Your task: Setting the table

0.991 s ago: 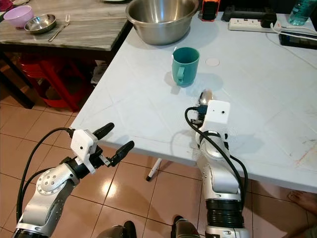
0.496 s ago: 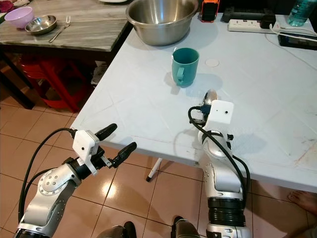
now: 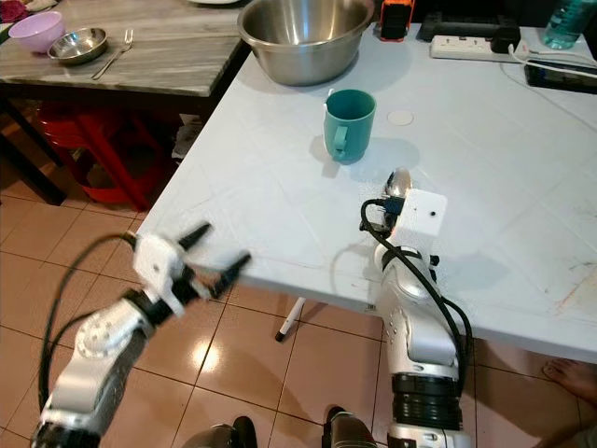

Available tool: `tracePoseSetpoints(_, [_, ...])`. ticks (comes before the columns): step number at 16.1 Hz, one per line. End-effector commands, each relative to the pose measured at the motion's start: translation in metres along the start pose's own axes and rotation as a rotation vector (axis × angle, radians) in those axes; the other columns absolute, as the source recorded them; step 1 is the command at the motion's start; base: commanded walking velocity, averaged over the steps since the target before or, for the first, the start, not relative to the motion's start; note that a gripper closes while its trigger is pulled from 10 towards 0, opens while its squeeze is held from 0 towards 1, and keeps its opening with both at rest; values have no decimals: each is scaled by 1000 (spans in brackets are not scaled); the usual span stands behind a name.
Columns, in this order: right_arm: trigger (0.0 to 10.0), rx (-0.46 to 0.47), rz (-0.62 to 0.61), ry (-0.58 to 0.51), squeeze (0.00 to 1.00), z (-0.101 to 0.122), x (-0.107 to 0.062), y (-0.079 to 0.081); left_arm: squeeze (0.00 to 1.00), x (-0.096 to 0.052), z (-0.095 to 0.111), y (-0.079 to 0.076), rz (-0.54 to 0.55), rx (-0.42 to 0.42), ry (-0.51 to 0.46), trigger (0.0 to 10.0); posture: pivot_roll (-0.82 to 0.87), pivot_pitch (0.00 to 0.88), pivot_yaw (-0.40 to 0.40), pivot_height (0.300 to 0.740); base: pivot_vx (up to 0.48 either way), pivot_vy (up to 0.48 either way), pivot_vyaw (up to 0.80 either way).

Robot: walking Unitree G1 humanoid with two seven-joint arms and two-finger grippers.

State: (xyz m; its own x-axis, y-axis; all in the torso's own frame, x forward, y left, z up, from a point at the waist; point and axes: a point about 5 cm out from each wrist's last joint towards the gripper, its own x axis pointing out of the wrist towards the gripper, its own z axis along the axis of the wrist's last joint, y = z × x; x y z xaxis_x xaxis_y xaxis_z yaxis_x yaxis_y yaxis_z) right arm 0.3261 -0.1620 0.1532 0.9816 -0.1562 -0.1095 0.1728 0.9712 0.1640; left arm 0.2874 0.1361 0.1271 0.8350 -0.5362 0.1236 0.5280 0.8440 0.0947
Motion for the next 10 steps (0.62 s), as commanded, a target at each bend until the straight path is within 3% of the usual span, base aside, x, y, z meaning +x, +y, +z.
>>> tracePoseSetpoints(1, [0,7,7,-1,0,-3,-2,1,0,-3,-4,11,94,20,27,10000,-113,207,99,740,0,0,0])
tracePoseSetpoints(2, [0,8,1,-26,0,0,-3,0,0,-3,-4,13,128,27,29,10000,-112,206,98,740,0,0,0])
tracePoseSetpoints(3, [2941,39,-1,-77,0,8,-4,0,0,-1,1,23,232,-35,4,10000,-109,203,94,740,0,0,0])
tracePoseSetpoints(4, [10000,57,18,-101,0,12,-5,2,0,-1,1,27,293,-52,-9,10000,-106,200,91,740,0,0,0])
tracePoseSetpoints(10, [10000,7,44,-240,0,20,-21,8,0,0,1,25,310,-52,-16,10000,-100,195,87,740,0,0,0])
